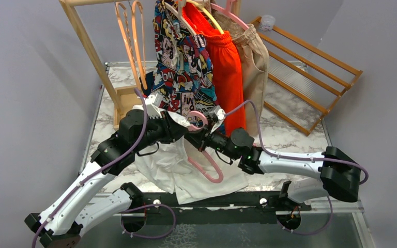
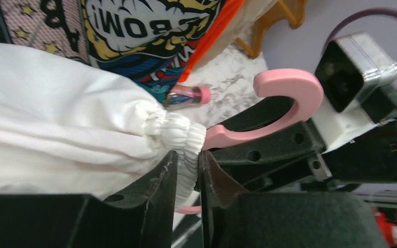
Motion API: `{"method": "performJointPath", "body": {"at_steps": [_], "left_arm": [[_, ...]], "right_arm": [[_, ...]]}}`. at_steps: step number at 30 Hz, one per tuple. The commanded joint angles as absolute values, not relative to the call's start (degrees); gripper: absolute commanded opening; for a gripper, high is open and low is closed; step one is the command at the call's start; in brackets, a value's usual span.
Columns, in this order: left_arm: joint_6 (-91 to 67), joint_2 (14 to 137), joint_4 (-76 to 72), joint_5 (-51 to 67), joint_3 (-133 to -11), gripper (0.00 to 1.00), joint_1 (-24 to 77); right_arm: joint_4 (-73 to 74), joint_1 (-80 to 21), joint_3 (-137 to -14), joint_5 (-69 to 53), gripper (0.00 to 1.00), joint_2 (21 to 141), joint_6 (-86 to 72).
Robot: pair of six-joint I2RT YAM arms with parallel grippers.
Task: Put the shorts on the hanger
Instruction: Hang the shorts on the hanger.
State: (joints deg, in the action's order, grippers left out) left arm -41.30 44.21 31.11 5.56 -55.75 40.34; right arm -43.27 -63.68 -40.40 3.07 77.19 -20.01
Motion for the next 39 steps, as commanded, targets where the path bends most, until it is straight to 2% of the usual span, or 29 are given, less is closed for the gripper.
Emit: {"method": "performJointPath", "body": {"at_steps": [1, 6, 8, 10, 14, 27, 35, 39], "left_arm": [[-43.1, 43.6, 29.1, 10.4, -55.5, 0.34, 40.6], [-43.2, 43.5, 30.0, 11.5, -57.5, 0.54, 40.6], [-42.6, 43.6, 30.8, 11.5, -59.3, 0.65, 40.6], [-42.0, 43.6, 32.1, 11.1, -62.1, 0.80, 40.6], [-40.7, 43.7, 33.7, 10.5, -67.9, 0.98, 40.6], [-32.2, 43.1, 33.8, 8.8, -88.5, 0.99, 40.6], [-19.9, 41.2, 33.4, 1.6, -99.3, 0.99, 40.6], [-16.1, 40.8, 30.4, 1.8, -101.6, 0.99, 40.6]], "right_arm": [[-57.3, -63.7, -38.1, 2.8, 0.01, 75.1, -21.2], [-63.0, -63.7, -36.4, 3.1, 0.01, 74.5, -21.3], [-65.0, -63.7, -35.8, 3.9, 0.01, 74.5, -21.3], [-66.6, -63.7, -35.2, 4.4, 0.01, 74.3, -21.4], [-68.3, -63.6, -34.1, 4.5, 0.01, 73.2, -21.3], [-67.9, -63.7, -34.9, -2.0, 0.01, 66.1, -17.1], [-41.0, -63.7, -50.1, -16.7, 0.01, 52.6, -3.2], [-27.1, -63.7, -57.3, -19.5, 0.01, 48.5, 1.1]]}}
